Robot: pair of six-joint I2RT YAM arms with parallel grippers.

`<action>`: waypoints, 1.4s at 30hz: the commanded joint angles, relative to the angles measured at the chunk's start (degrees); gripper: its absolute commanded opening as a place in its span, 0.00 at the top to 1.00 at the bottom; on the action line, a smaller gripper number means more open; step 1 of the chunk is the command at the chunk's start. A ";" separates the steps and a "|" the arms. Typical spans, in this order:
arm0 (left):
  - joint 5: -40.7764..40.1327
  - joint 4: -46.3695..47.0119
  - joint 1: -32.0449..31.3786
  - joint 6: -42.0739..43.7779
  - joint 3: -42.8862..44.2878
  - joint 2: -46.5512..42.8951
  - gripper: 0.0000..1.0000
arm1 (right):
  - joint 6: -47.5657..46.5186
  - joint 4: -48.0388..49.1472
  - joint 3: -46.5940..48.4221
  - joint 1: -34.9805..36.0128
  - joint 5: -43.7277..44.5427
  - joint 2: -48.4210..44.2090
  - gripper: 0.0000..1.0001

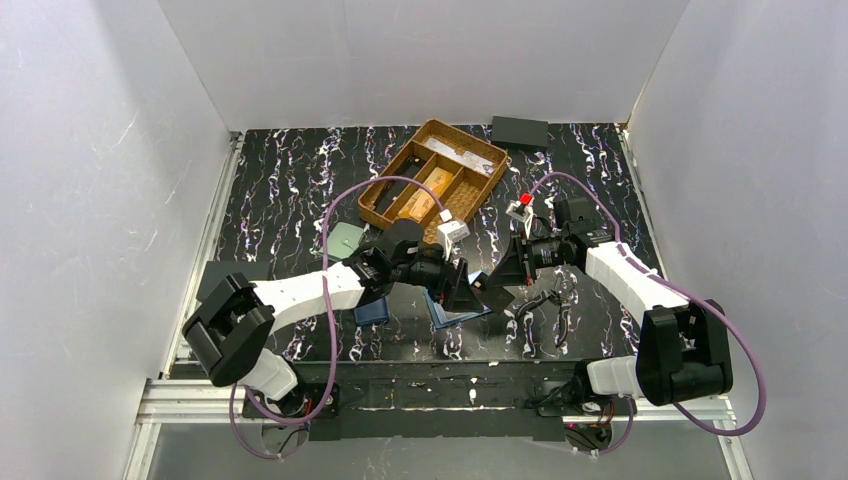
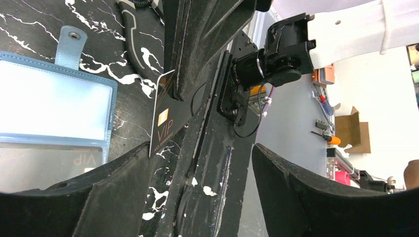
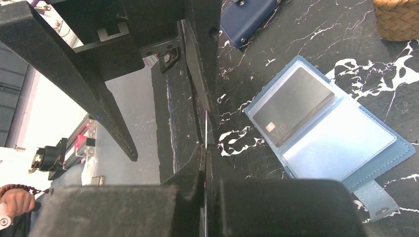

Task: Take the credit cards out of the card holder
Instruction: Place the credit card in the storage box.

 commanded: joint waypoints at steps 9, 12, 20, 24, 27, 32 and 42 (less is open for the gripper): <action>0.89 -1.16 2.74 3.37 2.73 -0.79 0.41 | -0.65 0.45 2.34 0.71 -2.39 -0.36 0.99; 2.29 -1.16 2.70 3.20 4.01 0.77 0.50 | -0.74 0.28 2.30 1.15 -2.31 -0.25 0.99; 6.70 -1.17 2.65 2.74 6.69 3.57 0.84 | -0.98 0.07 2.27 1.70 -1.14 0.07 0.99; 8.57 -1.16 2.72 2.74 6.40 3.85 1.00 | -1.88 -0.94 2.70 1.89 -0.97 0.58 0.99; 7.36 -1.16 2.73 2.21 5.07 2.91 1.00 | -2.76 -1.81 2.99 1.92 -0.47 0.52 0.99; 0.07 -1.12 3.39 -0.20 0.24 -1.94 1.00 | -5.65 -4.16 3.58 1.90 4.15 -1.39 0.33; -30.73 1.85 12.94 -14.99 -17.38 -27.46 1.00 | -4.31 -1.57 3.98 -10.77 7.58 -3.40 0.02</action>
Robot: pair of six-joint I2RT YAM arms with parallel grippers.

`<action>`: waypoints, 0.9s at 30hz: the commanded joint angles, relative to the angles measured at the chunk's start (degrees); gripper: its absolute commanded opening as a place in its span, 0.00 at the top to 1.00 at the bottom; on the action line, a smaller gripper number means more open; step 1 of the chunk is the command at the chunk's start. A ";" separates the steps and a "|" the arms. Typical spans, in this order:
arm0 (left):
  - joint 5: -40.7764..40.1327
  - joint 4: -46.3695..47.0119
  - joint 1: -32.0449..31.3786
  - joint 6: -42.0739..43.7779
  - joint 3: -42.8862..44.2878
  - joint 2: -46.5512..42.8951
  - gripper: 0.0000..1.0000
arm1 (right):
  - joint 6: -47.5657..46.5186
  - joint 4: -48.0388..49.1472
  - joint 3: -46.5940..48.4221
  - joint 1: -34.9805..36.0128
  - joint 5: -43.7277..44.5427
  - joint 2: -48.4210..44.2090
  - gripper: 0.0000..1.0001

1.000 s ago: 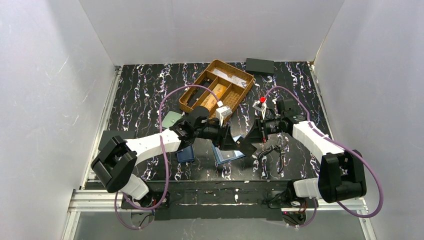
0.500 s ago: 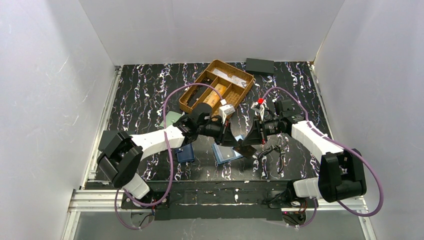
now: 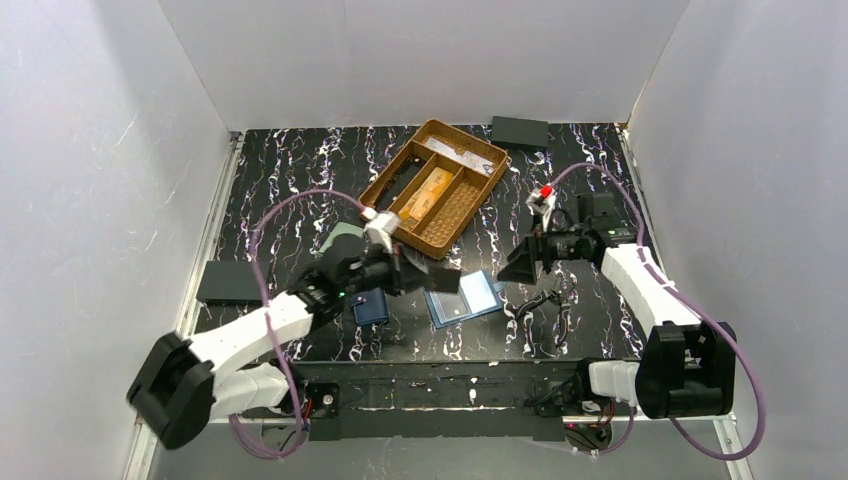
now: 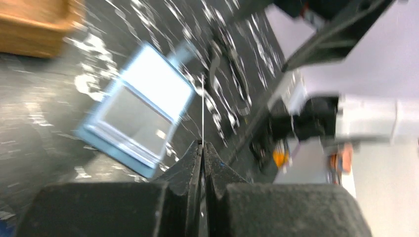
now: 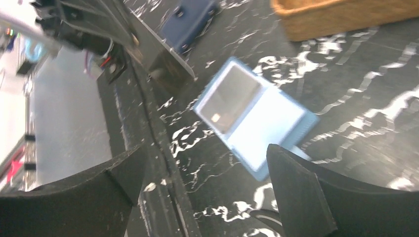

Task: Take the credit cards out of the card holder
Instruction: Place the credit card in the storage box.

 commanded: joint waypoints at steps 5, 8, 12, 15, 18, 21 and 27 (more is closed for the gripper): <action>-24.24 1.98 16.88 -14.42 0.76 -8.69 1.00 | -7.57 -6.30 4.34 -11.48 1.55 3.85 0.02; -26.28 2.23 19.21 -15.33 7.89 -2.27 1.00 | -6.27 -3.32 1.34 -14.82 1.17 1.13 0.02; -26.49 2.15 19.73 -14.24 18.86 8.31 1.00 | -2.70 1.44 -1.53 -16.31 1.99 -2.69 0.02; -28.07 2.16 20.04 -13.20 25.36 14.88 1.00 | -2.52 1.58 -1.59 -16.90 2.03 -2.49 0.02; -31.80 2.23 20.19 -12.47 29.82 19.72 1.00 | -3.15 0.62 -1.01 -17.42 1.03 -0.70 0.02; -34.58 2.23 20.33 -12.02 34.05 24.26 1.00 | -3.93 -0.24 -0.40 -17.47 0.40 1.24 0.02; -34.62 2.20 20.55 -12.96 41.35 33.39 1.00 | -4.97 -1.44 0.18 -17.76 0.36 2.95 0.02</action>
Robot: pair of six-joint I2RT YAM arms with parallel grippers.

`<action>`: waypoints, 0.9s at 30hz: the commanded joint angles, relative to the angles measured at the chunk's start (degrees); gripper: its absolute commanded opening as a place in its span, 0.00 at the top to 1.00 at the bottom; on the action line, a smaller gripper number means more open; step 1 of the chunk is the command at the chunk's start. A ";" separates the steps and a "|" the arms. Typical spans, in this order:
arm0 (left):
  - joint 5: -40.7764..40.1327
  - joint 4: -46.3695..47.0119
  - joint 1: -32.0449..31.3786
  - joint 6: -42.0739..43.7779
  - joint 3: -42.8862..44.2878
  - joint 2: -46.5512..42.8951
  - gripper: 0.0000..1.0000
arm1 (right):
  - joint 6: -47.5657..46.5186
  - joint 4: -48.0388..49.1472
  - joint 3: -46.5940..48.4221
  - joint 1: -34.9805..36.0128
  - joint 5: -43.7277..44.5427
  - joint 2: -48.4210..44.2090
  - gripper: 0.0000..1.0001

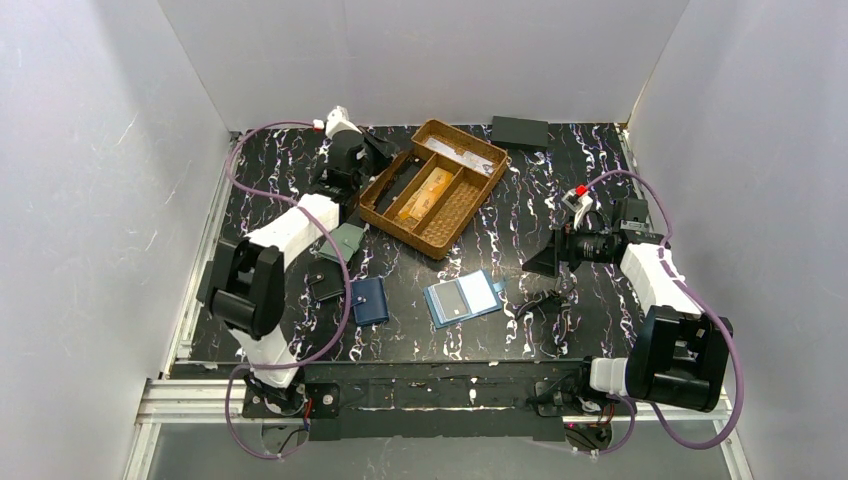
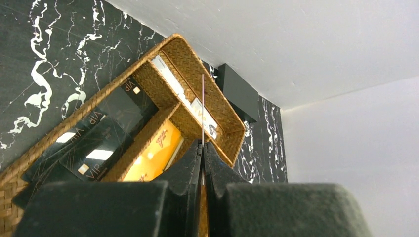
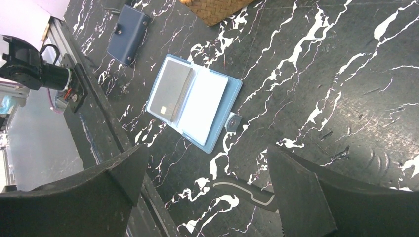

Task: Take the credit cards out of the card holder
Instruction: Place the credit card in the storage box.

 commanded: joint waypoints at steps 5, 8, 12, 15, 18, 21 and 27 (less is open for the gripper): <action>-6.25 -0.07 0.37 -2.86 4.39 7.23 1.00 | -1.68 -0.43 1.39 -1.24 -1.54 0.09 0.02; -7.22 -0.02 0.35 -4.23 5.39 10.24 1.00 | -1.68 -0.39 1.29 -1.58 -1.90 0.26 0.02; -6.01 -0.14 0.40 -6.30 6.48 13.76 1.00 | -1.67 -0.47 1.24 -2.07 -2.34 0.44 0.01; -5.91 -0.29 0.41 -8.56 6.57 15.80 1.00 | -1.61 -0.55 1.26 -2.29 -2.60 0.45 0.02; -6.04 -1.35 0.42 -10.17 7.48 17.65 1.00 | -1.60 -0.62 1.20 -2.50 -2.77 0.45 0.02; -6.82 -5.20 0.44 -11.77 9.74 19.30 1.00 | -1.60 -0.63 1.11 -2.67 -3.00 0.28 0.02; -8.50 -20.36 0.50 -15.13 16.78 20.41 0.63 | -1.60 -0.74 1.02 -3.04 -3.44 -0.06 0.02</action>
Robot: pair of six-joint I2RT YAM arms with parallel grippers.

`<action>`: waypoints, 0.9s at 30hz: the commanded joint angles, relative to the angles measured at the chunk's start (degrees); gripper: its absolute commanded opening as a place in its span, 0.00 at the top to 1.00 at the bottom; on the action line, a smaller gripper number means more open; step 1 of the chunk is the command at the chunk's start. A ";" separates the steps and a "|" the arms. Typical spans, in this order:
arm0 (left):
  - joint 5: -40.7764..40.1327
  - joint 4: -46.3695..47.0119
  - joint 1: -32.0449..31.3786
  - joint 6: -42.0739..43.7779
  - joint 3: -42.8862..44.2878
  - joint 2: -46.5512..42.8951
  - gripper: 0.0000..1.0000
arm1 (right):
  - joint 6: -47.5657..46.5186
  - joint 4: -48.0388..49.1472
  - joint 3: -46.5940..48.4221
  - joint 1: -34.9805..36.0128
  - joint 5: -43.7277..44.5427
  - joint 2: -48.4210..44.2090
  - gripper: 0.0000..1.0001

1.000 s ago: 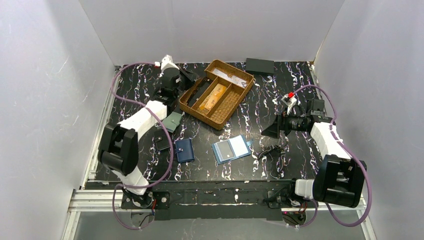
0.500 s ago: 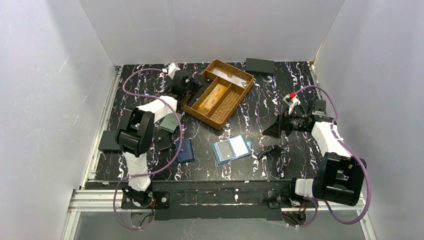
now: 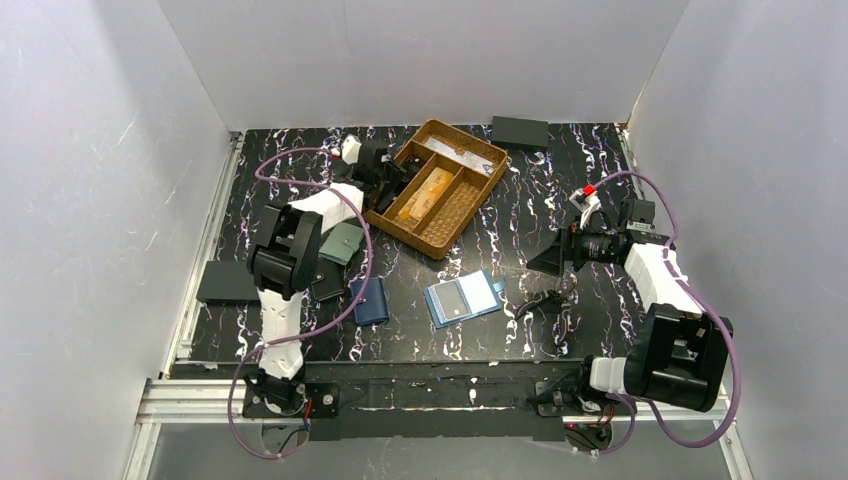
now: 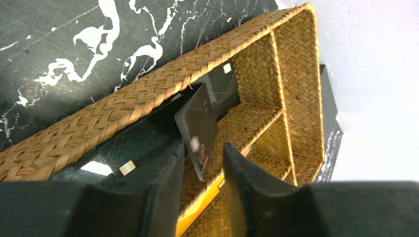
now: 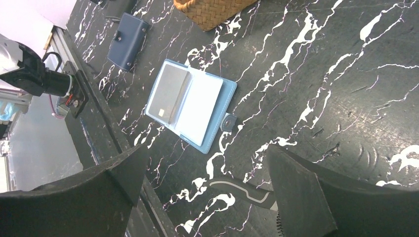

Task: Take the credit cards out of the card holder
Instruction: Place the credit card in the storage box.

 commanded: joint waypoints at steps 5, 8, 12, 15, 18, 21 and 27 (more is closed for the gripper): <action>-3.67 -21.56 0.42 -2.64 7.85 -4.46 0.39 | -0.61 -0.74 1.02 -0.82 -2.38 -0.65 0.02; -4.07 -25.08 0.42 -3.55 7.51 -8.12 0.26 | -0.72 -0.90 1.02 -1.03 -2.61 -0.72 0.02; -2.46 -28.72 0.44 -1.66 6.71 -13.68 0.10 | -1.15 -1.18 0.98 -1.38 -2.70 -0.82 0.02; -0.10 -28.75 0.44 0.93 2.55 -19.73 0.02 | -2.12 -1.92 1.17 -1.66 -2.31 -0.91 0.02; 2.68 -26.52 0.49 4.65 -4.87 -27.56 0.02 | -4.59 -3.68 1.69 -2.23 -2.18 -0.99 0.02; 5.62 -23.73 0.69 8.27 -14.42 -36.20 0.02 | -6.05 -4.60 1.94 -3.17 -2.39 -1.24 0.02; 14.03 -18.54 1.94 11.83 -31.02 -54.31 0.02 | -8.93 -6.81 2.00 -6.49 -4.29 -1.94 0.02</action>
